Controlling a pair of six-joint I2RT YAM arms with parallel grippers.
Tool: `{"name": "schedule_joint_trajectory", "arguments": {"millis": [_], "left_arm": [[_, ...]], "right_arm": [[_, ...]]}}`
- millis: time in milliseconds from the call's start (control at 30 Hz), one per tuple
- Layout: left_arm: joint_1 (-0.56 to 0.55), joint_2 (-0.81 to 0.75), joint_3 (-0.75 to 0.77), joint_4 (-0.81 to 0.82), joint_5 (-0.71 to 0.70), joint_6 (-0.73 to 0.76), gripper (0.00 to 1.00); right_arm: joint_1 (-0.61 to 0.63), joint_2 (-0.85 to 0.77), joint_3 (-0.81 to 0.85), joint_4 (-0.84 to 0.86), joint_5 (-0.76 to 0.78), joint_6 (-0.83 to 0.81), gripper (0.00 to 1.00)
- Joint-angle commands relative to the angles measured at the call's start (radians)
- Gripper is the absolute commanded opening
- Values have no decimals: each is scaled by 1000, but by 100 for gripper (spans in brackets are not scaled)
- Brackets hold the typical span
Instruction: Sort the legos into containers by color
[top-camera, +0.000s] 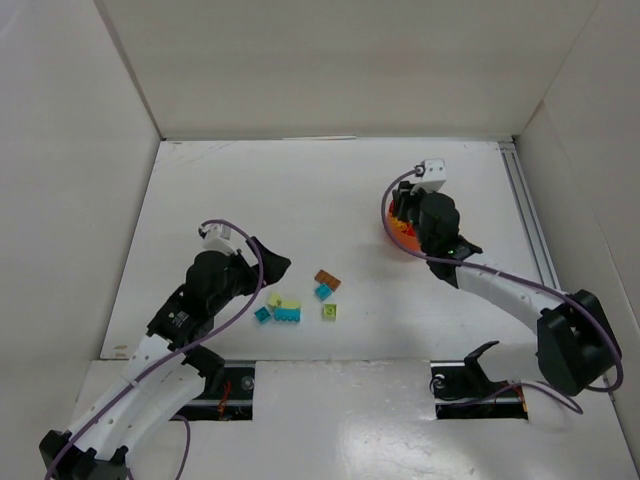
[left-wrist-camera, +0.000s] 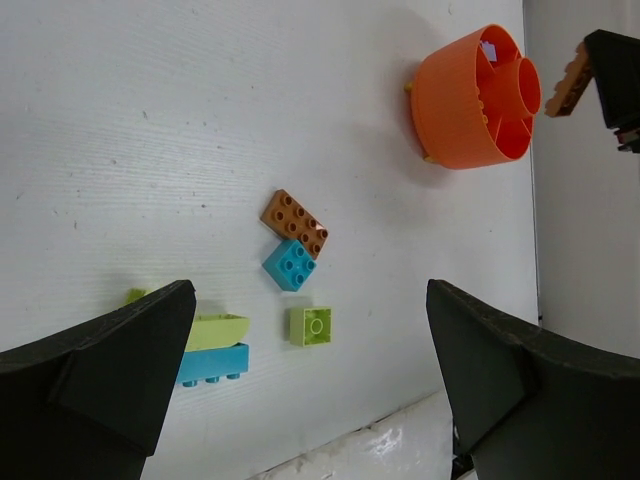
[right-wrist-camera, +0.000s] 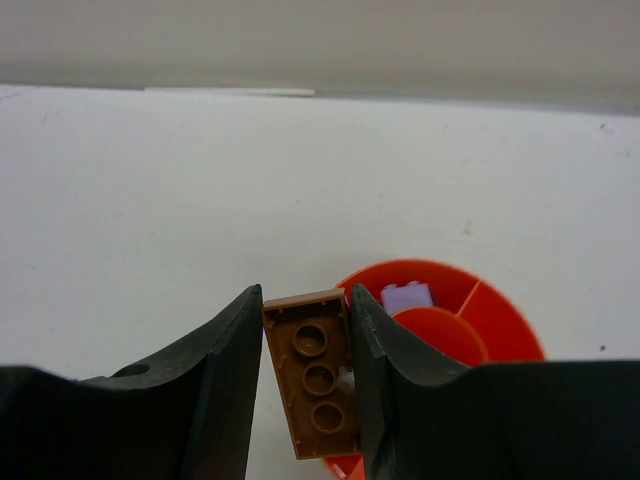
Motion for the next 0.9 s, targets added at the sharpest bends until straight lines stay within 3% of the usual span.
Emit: {"name": "schedule_joint_trajectory", "arguments": {"millis": [0,400,867], "left_arm": [[2,19,30,62,-30,19,100],[2,118,39,147,-40,39,100],[2,148,49,184,-59,30,100]], "right_arm": [[-72,-66,-53,190,-158,-124,29],[-299,-141,-299,487,-352,-92,29],[-350,23,-189,619,-538,-104,29]]}}
